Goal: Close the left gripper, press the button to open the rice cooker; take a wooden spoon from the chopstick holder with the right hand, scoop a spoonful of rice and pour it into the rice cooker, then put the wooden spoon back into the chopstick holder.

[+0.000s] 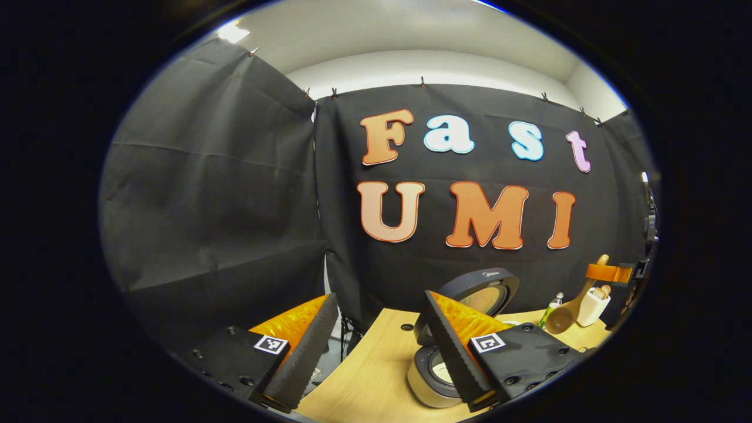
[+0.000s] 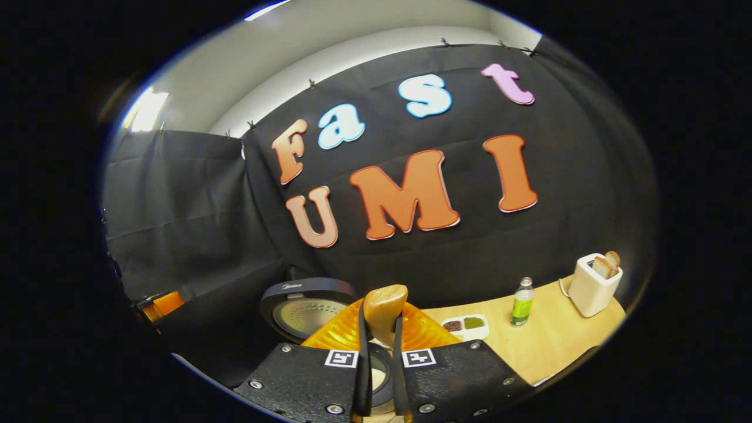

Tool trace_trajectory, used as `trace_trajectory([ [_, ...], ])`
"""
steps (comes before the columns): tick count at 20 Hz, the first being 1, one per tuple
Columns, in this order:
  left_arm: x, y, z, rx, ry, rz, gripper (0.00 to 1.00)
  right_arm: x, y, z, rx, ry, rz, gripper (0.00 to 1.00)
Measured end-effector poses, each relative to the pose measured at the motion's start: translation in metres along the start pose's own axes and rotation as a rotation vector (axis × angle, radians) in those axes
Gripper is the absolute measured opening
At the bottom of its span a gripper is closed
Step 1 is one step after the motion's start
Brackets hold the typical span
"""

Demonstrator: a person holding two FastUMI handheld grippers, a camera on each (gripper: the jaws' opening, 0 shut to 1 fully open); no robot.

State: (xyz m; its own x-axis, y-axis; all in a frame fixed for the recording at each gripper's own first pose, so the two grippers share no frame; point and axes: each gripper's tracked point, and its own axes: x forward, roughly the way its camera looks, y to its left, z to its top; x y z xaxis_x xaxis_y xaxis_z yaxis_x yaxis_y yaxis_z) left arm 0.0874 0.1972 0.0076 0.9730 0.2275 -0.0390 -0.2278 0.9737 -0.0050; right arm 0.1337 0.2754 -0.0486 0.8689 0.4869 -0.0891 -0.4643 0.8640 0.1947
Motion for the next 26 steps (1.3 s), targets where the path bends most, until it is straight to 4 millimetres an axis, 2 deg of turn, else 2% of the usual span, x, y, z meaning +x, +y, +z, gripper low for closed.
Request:
trace_trajectory([
  [3,-0.001,-0.02,0.003,-0.007,-0.018,-0.005,0.94,-0.029,-0.055,0.011,0.004,-0.021,-0.086,0.13],
  [4,0.0,-0.025,0.003,-0.005,-0.021,-0.003,0.97,-0.041,-0.073,0.01,0.001,-0.023,-0.115,0.13],
  [5,-0.002,-0.03,0.004,-0.001,-0.025,0.0,0.95,-0.053,-0.091,0.008,-0.004,-0.017,-0.147,0.13],
  [8,-0.007,-0.05,0.004,-0.019,-0.024,-0.006,0.94,-0.083,-0.127,0.001,-0.024,-0.008,-0.21,0.13],
  [10,-0.01,-0.059,0.005,-0.018,-0.026,-0.004,0.95,-0.098,-0.145,-0.011,-0.017,0.005,-0.233,0.13],
  [15,-0.023,-0.069,0.014,0.023,-0.044,0.014,0.97,-0.122,-0.184,-0.067,0.047,0.074,-0.26,0.13],
  [19,-0.04,-0.059,0.019,0.021,-0.046,0.063,0.99,-0.123,-0.222,-0.123,0.144,0.146,-0.318,0.13],
  [23,-0.058,-0.05,0.028,0.054,-0.061,0.106,1.0,-0.117,-0.237,-0.168,0.218,0.193,-0.318,0.13],
  [26,-0.069,-0.051,0.033,0.069,-0.059,0.116,0.97,-0.11,-0.248,-0.197,0.294,0.223,-0.323,0.13],
])
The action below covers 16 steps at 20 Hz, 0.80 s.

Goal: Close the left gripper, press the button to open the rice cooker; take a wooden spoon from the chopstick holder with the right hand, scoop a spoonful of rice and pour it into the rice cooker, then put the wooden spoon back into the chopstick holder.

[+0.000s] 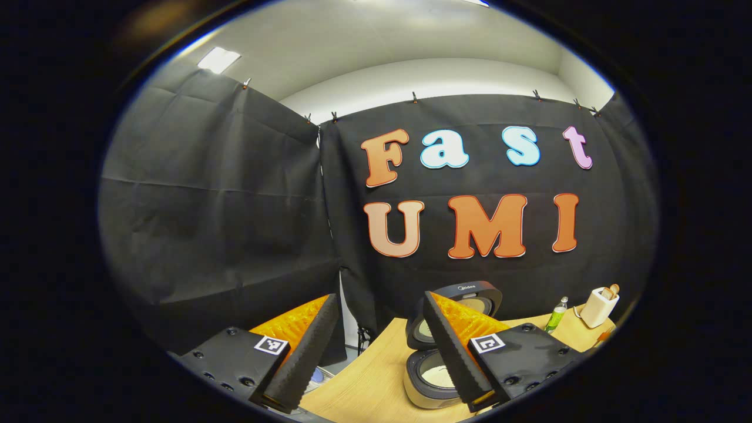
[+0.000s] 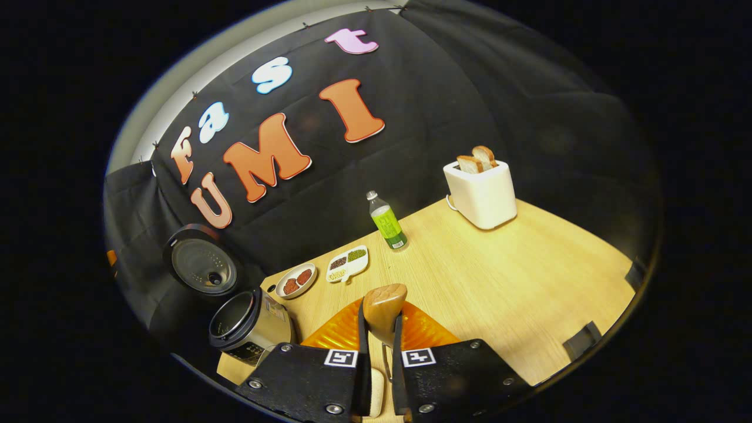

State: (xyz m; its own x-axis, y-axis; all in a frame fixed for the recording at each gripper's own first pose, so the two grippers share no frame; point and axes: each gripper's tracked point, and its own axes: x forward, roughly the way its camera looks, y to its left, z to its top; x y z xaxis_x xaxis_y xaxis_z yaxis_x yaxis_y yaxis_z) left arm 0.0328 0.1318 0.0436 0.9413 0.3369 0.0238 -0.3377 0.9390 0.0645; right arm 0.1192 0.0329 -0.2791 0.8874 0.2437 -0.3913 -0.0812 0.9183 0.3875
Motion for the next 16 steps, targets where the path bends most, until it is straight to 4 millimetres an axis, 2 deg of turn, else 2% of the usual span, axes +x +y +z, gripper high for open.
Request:
trace_trajectory([
  [1,-0.003,0.0,0.001,0.005,0.002,0.003,0.94,0.002,-0.004,-0.006,0.016,0.017,0.002,0.13],
  [3,-0.005,0.003,0.004,0.022,-0.004,0.014,1.0,0.01,-0.009,0.002,0.056,-0.005,0.002,0.16],
  [6,-0.007,-0.003,0.006,0.02,-0.007,0.014,0.94,-0.001,-0.017,0.004,0.045,0.009,-0.01,0.23],
  [7,-0.007,-0.006,0.005,0.014,-0.004,0.012,0.95,-0.007,-0.019,0.008,0.042,0.011,-0.021,0.24],
  [9,-0.006,-0.013,0.0,-0.002,0.002,-0.004,0.97,-0.013,-0.022,0.02,0.019,0.008,-0.037,0.41],
  [10,-0.003,-0.017,-0.002,-0.011,0.004,-0.013,0.98,-0.016,-0.027,0.027,-0.006,0.004,-0.056,0.64],
  [12,-0.002,-0.027,-0.004,-0.024,0.002,-0.03,1.0,-0.028,-0.034,0.049,-0.053,-0.026,-0.097,0.9],
  [13,0.0,-0.03,-0.004,-0.029,-0.001,-0.035,1.0,-0.035,-0.035,0.063,-0.071,-0.041,-0.11,0.94],
  [16,0.008,-0.042,-0.009,-0.053,0.003,-0.061,0.99,-0.059,-0.033,0.104,-0.132,-0.097,-0.151,0.95],
])
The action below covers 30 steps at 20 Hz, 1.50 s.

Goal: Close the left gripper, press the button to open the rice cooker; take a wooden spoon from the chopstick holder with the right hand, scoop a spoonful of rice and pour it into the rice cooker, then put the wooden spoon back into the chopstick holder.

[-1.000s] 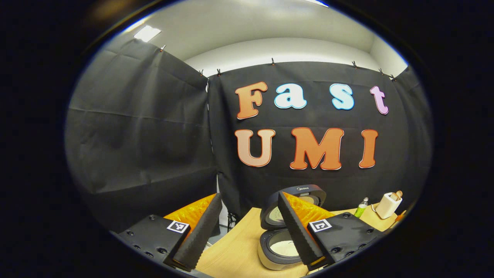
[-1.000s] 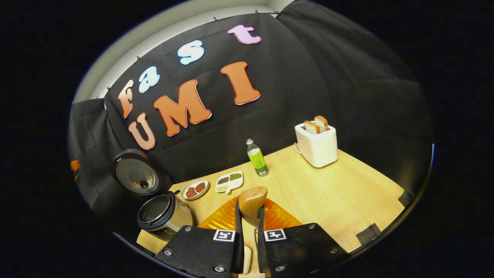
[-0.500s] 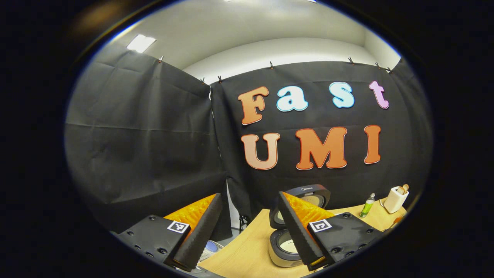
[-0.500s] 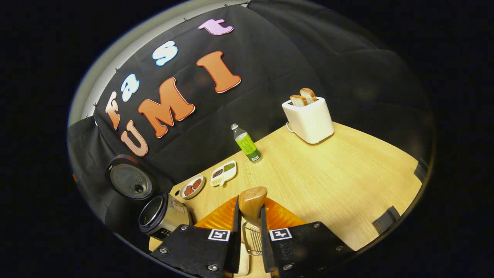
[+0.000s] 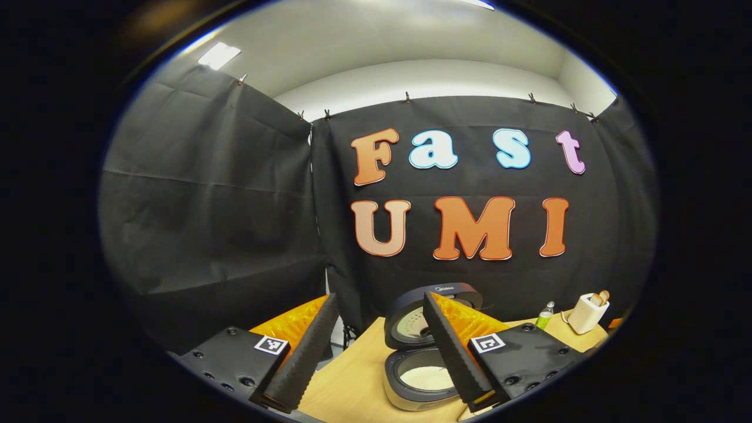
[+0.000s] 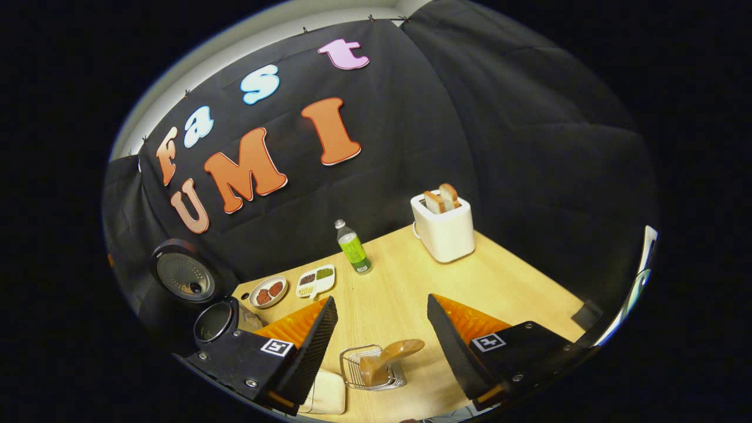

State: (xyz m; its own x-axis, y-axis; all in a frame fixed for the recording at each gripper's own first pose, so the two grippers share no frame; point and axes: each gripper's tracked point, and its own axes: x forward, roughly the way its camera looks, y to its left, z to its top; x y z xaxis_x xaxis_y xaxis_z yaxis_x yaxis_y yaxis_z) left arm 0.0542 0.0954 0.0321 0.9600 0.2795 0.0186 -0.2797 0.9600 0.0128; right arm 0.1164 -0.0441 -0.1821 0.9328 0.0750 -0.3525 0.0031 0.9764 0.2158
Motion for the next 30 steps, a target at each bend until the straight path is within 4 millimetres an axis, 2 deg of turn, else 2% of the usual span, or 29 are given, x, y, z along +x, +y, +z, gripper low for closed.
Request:
trace_trajectory([
  [4,0.011,-0.019,0.0,-0.007,-0.004,-0.043,0.97,-0.037,0.011,0.066,-0.131,-0.107,-0.025,0.95],
  [5,0.015,-0.027,0.002,-0.007,-0.007,-0.063,0.93,-0.046,0.015,0.08,-0.166,-0.131,-0.03,0.95],
  [8,0.031,-0.052,0.01,-0.014,-0.009,-0.134,0.96,-0.073,0.03,0.113,-0.225,-0.187,-0.04,0.95],
  [11,0.062,-0.08,0.037,-0.032,-0.035,-0.191,0.98,-0.095,0.047,0.122,-0.223,-0.208,-0.014,0.95],
  [13,0.09,-0.098,0.055,-0.031,-0.056,-0.227,1.0,-0.104,0.051,0.122,-0.238,-0.215,-0.007,0.95],
  [15,0.124,-0.117,0.062,-0.038,-0.06,-0.256,0.98,-0.111,0.052,0.121,-0.242,-0.211,-0.008,0.95],
  [17,0.159,-0.134,0.05,-0.068,-0.01,-0.274,0.97,-0.116,0.051,0.121,-0.239,-0.215,-0.018,0.95],
  [18,0.177,-0.139,0.037,-0.074,0.024,-0.269,0.96,-0.118,0.05,0.123,-0.234,-0.222,-0.027,0.95],
  [20,0.211,-0.136,0.014,-0.028,0.073,-0.225,0.94,-0.125,0.048,0.126,-0.221,-0.232,-0.036,0.95],
  [22,0.234,-0.13,-0.014,0.017,0.125,-0.182,0.94,-0.128,0.039,0.128,-0.195,-0.236,-0.059,0.95],
  [26,0.259,-0.124,-0.062,-0.003,0.218,-0.169,0.94,-0.13,0.024,0.123,-0.154,-0.227,-0.105,0.95],
  [28,0.258,-0.126,-0.078,-0.027,0.247,-0.18,0.98,-0.128,0.022,0.12,-0.155,-0.214,-0.113,0.95],
  [30,0.253,-0.126,-0.09,-0.02,0.273,-0.184,0.94,-0.126,0.026,0.118,-0.15,-0.197,-0.1,0.95],
])
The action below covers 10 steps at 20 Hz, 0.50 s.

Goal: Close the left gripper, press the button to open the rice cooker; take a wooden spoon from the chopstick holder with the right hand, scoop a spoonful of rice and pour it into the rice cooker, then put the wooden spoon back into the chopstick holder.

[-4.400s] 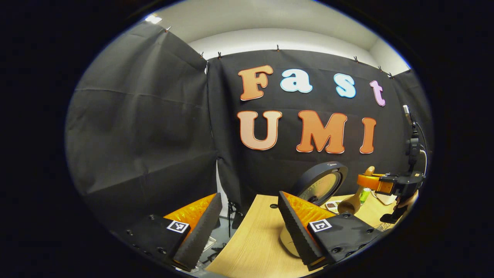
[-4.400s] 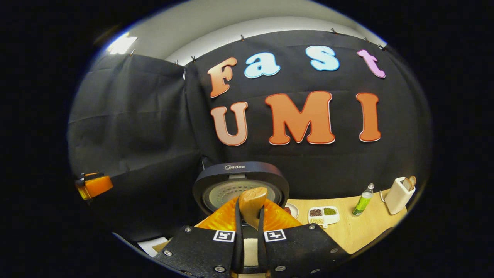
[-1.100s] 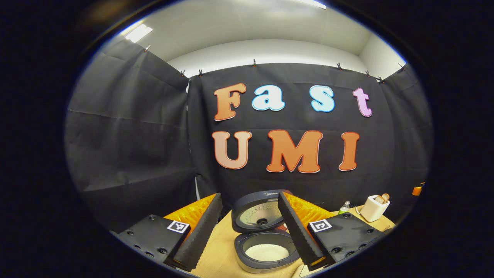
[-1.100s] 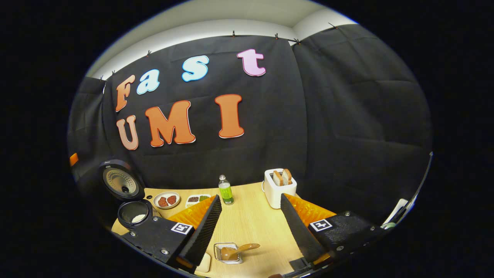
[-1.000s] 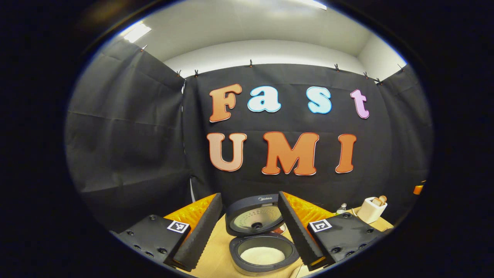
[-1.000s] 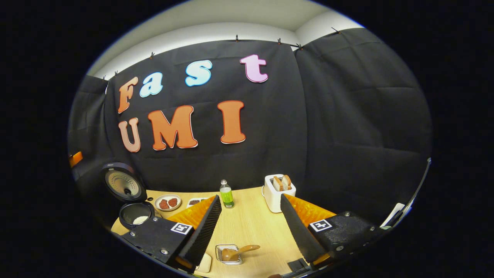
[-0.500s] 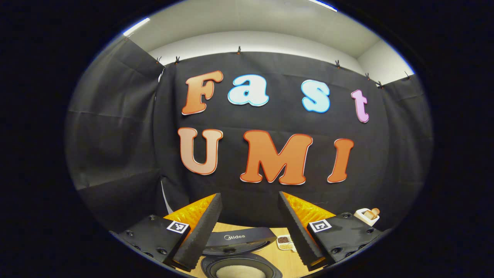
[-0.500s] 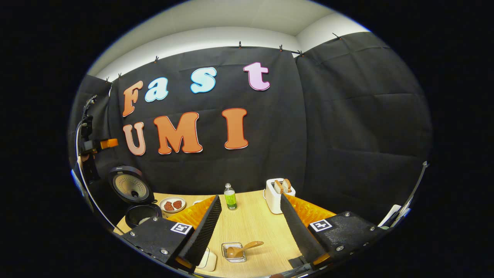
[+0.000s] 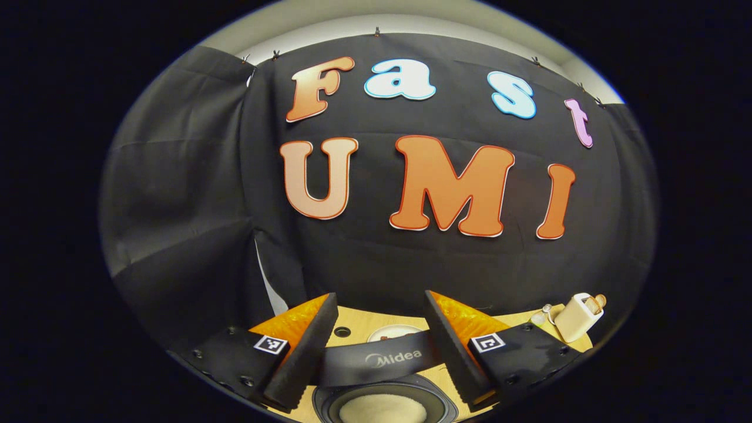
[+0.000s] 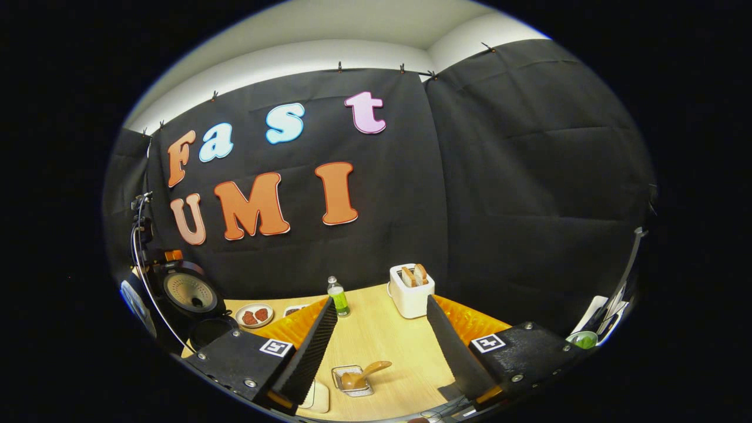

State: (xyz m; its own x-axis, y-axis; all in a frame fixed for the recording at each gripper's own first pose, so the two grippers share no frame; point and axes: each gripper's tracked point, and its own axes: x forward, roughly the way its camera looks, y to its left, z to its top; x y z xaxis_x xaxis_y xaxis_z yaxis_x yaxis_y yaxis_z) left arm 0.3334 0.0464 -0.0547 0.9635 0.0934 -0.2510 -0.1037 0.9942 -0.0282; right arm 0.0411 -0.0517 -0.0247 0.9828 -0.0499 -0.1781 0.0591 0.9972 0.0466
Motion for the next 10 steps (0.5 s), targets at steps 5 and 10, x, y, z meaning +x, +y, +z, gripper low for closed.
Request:
trace_trajectory([
  [5,-0.03,-0.012,-0.013,0.007,-0.031,-0.023,0.98,0.005,0.011,0.005,-0.009,-0.008,0.035,0.95],
  [10,-0.077,-0.032,-0.051,0.007,-0.015,-0.063,0.98,0.012,0.027,0.001,-0.017,0.006,0.095,0.95],
])
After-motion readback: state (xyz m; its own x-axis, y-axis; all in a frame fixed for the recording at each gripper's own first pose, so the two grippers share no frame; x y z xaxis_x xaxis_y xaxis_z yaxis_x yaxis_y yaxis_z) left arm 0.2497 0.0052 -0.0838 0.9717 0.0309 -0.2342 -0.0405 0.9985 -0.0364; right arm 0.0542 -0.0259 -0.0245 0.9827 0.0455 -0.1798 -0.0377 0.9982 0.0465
